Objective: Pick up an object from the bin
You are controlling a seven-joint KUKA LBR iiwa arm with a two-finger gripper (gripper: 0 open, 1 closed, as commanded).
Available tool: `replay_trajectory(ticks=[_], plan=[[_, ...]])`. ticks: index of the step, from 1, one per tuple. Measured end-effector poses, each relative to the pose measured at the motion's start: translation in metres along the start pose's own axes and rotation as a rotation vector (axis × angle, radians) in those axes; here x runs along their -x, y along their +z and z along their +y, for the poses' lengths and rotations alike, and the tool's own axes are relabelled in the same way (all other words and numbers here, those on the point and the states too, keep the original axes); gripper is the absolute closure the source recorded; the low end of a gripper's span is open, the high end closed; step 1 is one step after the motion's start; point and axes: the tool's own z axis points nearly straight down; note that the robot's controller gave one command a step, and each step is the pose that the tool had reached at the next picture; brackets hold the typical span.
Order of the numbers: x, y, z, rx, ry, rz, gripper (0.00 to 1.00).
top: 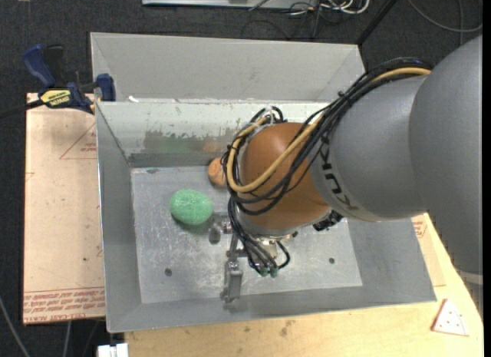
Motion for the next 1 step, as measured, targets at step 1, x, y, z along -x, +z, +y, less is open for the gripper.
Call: replay_trajectory(ticks=[1], plan=[[0.0019,-0.0043,-0.0006,0.001,0.003,-0.007,0.0]])
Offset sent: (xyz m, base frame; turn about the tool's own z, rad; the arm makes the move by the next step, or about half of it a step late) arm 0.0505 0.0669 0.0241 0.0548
